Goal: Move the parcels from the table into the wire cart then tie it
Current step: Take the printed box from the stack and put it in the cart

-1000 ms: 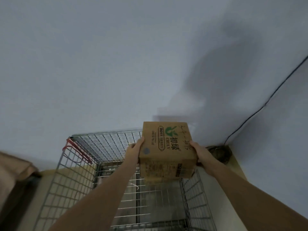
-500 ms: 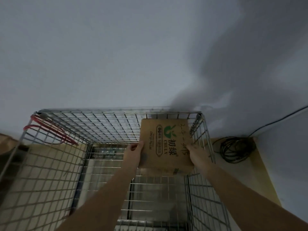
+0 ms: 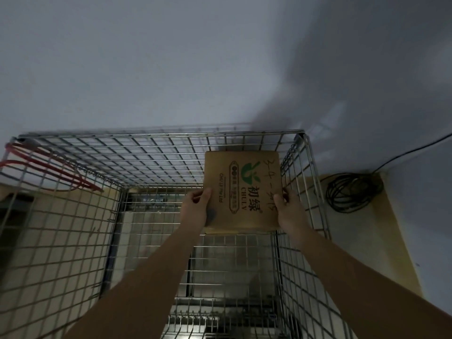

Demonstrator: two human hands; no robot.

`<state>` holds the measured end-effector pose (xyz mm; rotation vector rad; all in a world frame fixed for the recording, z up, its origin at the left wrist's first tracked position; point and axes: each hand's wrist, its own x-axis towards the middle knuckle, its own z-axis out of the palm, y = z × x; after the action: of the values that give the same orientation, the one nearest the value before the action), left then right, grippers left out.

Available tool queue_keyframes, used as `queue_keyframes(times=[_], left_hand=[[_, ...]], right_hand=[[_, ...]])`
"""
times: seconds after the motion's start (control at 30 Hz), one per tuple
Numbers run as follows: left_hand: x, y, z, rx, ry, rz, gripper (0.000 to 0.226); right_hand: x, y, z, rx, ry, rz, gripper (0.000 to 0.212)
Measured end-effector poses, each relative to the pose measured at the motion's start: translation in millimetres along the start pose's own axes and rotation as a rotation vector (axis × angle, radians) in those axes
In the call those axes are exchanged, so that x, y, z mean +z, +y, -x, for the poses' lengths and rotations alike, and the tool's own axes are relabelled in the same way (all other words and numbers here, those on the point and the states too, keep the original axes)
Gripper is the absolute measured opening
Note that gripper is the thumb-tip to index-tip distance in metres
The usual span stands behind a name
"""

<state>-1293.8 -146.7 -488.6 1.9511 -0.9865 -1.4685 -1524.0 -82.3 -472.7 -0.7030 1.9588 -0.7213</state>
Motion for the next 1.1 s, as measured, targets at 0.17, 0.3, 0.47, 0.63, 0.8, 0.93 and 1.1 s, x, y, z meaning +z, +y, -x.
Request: queue_keyframes(times=[0.17, 0.3, 0.47, 0.63, 0.8, 0.93, 1.1], left_hand=[[-4, 26, 17, -0.006, 0.079, -0.116, 0.05], [-28, 63, 46, 0.082, 0.068, -0.235, 0.053], [-89, 139, 102, 0.294, -0.011, -0.43, 0.046], [-166, 211, 174, 0.478, -0.028, -0.832, 0.049], [-238, 250, 264, 0.559, 0.066, -1.086, 0.057], [-298, 255, 353, 0.54, 0.216, -1.111, 0.054], [-380, 230, 467, 0.452, 0.384, -1.132, 0.056]], right_hand=[[-19, -31, 24, -0.128, -0.061, 0.081, 0.047], [-49, -72, 53, -0.209, -0.134, 0.178, 0.052], [-94, -150, 103, -0.338, -0.19, 0.444, 0.048], [-134, -244, 169, -0.462, -0.228, 0.804, 0.037], [-149, -322, 253, -0.64, -0.282, 1.08, 0.049], [-137, -365, 336, -0.787, -0.281, 1.178, 0.05], [-99, -391, 450, -0.987, -0.324, 1.231, 0.045]])
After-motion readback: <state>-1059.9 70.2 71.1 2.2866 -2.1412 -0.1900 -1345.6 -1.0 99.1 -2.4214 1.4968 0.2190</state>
